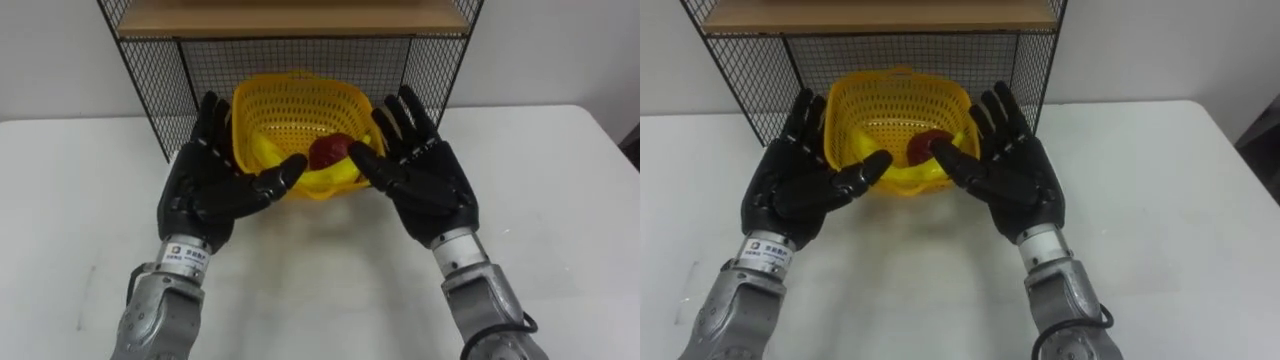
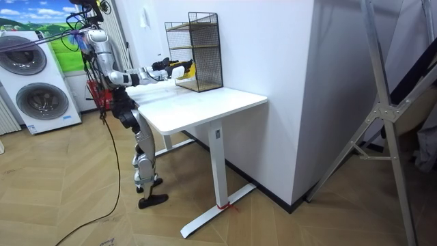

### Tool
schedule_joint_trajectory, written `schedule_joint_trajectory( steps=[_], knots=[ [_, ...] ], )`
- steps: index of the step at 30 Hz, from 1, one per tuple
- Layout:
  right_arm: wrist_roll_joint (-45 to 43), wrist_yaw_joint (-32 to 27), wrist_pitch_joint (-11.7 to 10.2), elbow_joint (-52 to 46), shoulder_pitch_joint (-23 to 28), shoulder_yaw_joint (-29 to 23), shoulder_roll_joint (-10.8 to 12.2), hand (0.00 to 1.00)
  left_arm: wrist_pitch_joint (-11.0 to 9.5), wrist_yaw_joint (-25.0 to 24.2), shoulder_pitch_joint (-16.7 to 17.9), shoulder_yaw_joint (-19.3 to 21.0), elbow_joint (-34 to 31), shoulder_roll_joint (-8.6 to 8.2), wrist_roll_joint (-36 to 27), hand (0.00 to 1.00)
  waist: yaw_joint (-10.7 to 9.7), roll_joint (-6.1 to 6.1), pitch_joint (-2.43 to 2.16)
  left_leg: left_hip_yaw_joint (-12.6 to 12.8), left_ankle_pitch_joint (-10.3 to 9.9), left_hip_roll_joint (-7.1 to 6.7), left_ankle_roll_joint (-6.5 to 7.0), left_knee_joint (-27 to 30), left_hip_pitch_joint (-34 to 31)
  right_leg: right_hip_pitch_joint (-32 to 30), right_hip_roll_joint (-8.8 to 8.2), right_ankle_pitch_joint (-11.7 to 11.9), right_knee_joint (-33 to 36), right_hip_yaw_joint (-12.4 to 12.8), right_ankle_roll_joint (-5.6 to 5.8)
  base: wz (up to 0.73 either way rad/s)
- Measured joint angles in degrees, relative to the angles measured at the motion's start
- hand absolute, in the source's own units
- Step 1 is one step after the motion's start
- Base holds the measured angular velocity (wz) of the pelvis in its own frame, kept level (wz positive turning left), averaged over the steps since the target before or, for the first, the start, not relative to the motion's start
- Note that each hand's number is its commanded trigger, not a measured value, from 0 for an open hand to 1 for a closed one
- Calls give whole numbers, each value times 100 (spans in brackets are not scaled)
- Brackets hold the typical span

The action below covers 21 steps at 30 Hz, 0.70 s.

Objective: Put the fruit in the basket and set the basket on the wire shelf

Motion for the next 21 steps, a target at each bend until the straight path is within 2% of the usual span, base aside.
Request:
schedule_joint_trajectory(
  steps=[4, 6, 11, 15, 17, 20, 21],
  knots=[
    [-102, -86, 9, 123, -146, 1, 3, 0, 34, 22, -162, 2, 220, 0, 89, 0, -71, 9, 4, 22, 53, -5, 2, -97, 58, 41, 3, 45, -73, 12, 0, -1],
    [-102, -146, 49, 313, -276, 0, 4, 0, 142, 95, -234, 1, 278, -15, 97, 0, -86, 11, 6, 31, 53, -3, 2, -100, 90, 69, 4, 46, -77, 16, -1, 0],
    [-188, -305, 213, 473, -370, 1, 44, 0, 237, 257, -280, 7, 465, -111, 199, 0, -59, 64, 44, 46, 79, 15, -3, -204, 240, 256, 37, 145, -268, 19, -1, -1],
    [-459, -504, 330, 724, -652, -10, 125, 0, 441, 423, -498, 12, 1052, -207, 329, 0, -51, 63, 51, 46, 114, 14, -6, -289, 360, 387, 49, 192, -371, 9, -1, 1],
    [-480, -573, 380, 881, -796, -36, 162, 0, 466, 467, -596, 27, 1255, -272, 323, 0, -50, 65, 52, 45, 116, 13, -5, -290, 364, 392, 48, 193, -372, 9, -1, 0],
    [-461, -635, 461, 1226, -1036, -34, 162, 0, 556, 577, -893, 31, 1711, -292, 316, 0, -36, 68, 54, 40, 135, 13, -5, -290, 368, 397, 46, 194, -374, 2, -2, 0],
    [-467, -686, 542, 1373, -1150, -34, 176, 0, 646, 658, -1022, 29, 1862, -297, 316, 0, -42, 68, 53, 36, 136, 12, -5, -291, 367, 394, 45, 194, -373, 1, -2, 0]
  ],
)
